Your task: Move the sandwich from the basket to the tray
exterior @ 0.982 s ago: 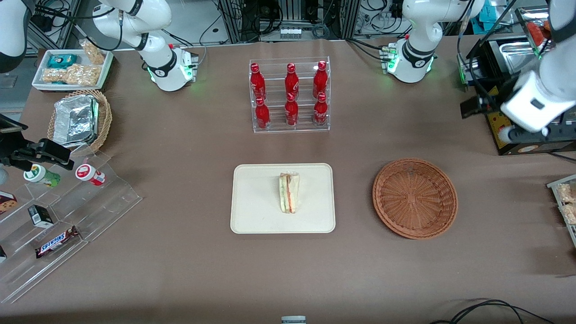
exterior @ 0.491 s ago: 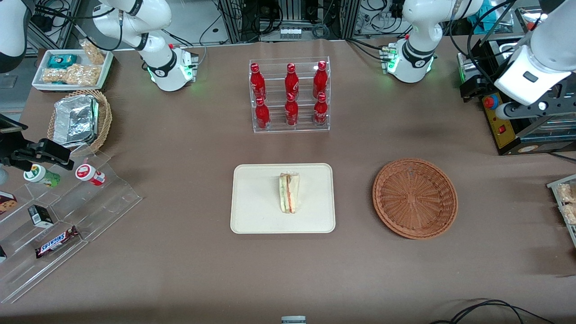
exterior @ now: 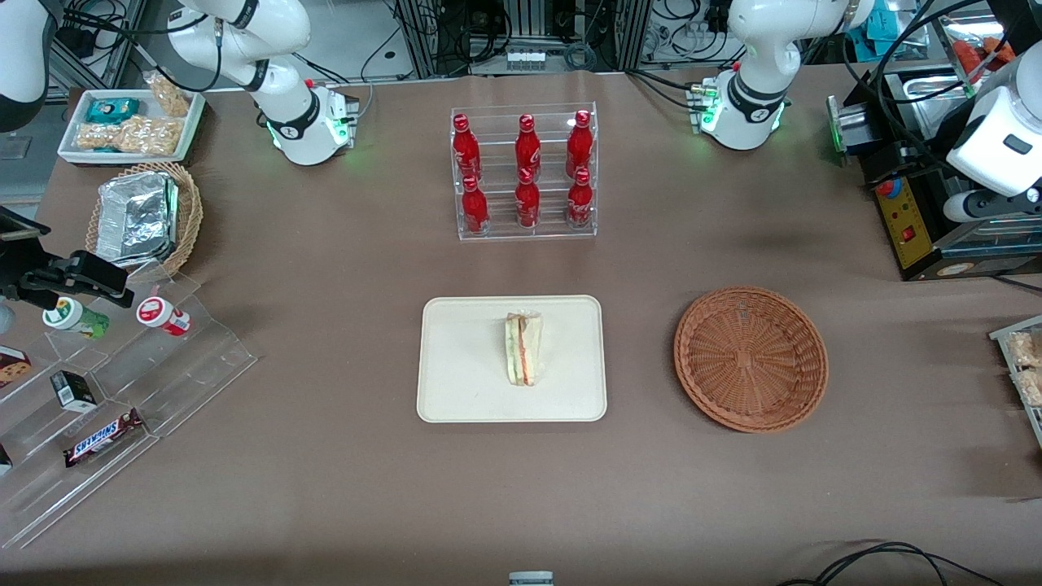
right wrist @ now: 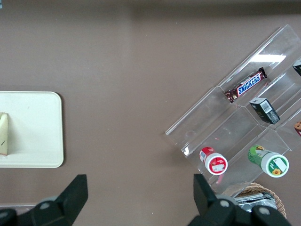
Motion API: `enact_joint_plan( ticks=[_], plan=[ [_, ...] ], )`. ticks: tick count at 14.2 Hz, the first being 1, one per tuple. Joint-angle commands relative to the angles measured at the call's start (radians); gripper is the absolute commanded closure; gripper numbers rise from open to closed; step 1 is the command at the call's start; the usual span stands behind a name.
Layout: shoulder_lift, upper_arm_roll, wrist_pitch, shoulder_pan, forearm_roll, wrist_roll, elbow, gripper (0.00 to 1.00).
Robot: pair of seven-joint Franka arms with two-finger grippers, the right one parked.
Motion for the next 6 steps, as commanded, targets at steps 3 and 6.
enact_joint_plan(
  ticks=[3,6],
  plan=[
    [-0.033,-0.089,0.012,0.079,0.002,0.008,-0.019,0.0],
    [-0.035,-0.087,0.013,0.078,0.01,0.008,-0.017,0.0]
  ],
)
